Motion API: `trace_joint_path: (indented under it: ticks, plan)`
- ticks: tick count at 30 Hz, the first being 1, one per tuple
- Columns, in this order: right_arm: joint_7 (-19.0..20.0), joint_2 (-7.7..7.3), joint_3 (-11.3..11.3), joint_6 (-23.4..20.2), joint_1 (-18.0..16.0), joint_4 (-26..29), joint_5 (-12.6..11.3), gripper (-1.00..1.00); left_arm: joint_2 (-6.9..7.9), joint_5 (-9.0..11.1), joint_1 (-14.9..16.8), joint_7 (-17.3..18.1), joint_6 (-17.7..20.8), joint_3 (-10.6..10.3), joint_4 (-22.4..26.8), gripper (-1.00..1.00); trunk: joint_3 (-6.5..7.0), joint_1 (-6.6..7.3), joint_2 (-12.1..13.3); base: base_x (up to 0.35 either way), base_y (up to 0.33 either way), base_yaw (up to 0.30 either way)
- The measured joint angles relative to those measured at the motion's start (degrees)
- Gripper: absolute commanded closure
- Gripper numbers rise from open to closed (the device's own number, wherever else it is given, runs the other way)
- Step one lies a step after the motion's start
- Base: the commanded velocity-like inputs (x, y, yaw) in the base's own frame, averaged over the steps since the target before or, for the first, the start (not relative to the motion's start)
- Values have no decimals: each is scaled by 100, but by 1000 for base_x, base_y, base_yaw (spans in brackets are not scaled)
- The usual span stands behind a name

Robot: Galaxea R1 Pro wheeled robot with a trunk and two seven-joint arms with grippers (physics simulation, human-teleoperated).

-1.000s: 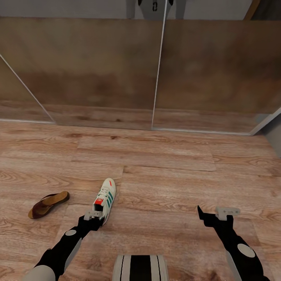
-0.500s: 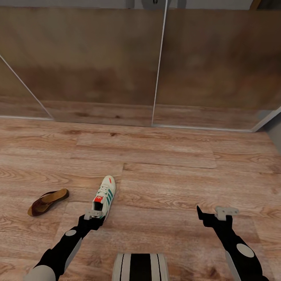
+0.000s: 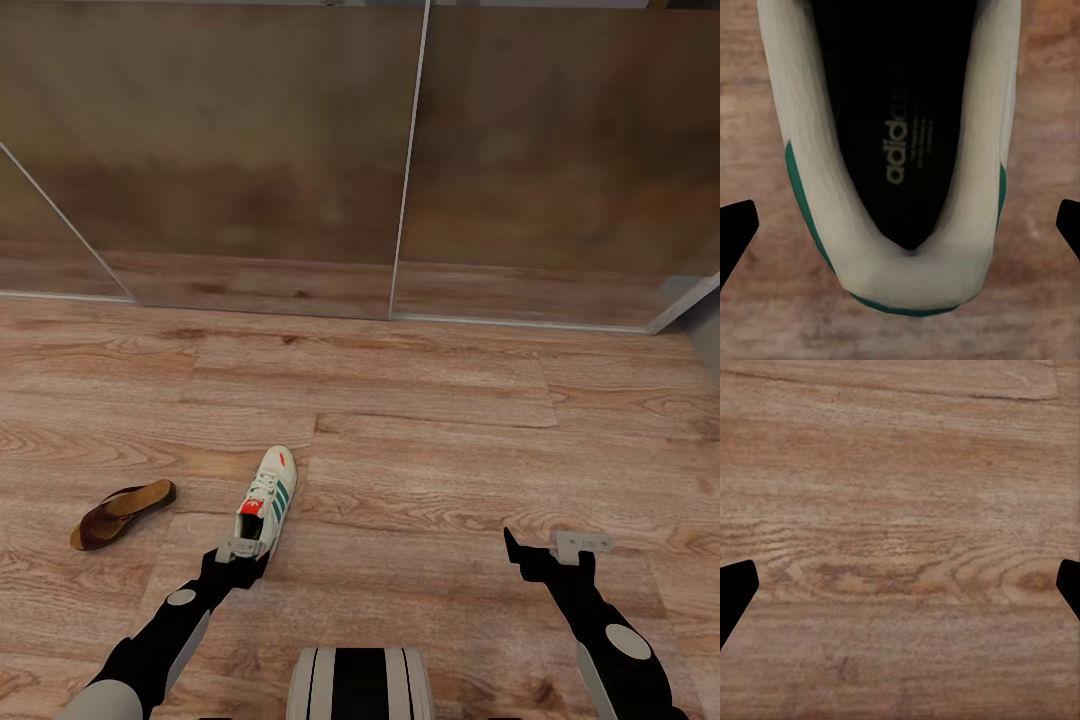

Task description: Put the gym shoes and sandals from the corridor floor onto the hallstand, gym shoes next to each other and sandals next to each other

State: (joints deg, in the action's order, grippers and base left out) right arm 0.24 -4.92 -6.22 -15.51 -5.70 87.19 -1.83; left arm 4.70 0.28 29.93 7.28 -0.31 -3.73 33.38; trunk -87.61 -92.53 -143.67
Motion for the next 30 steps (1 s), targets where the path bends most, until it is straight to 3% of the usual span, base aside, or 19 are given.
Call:
trace_joint_path:
  ticks: [30]
  plan:
    - [0, 0, 0, 3, 0, 0, 0, -100, -2, 9, -1, 0, -17, -2, 1, -100, 0, 0, 0, 24, 7, 0]
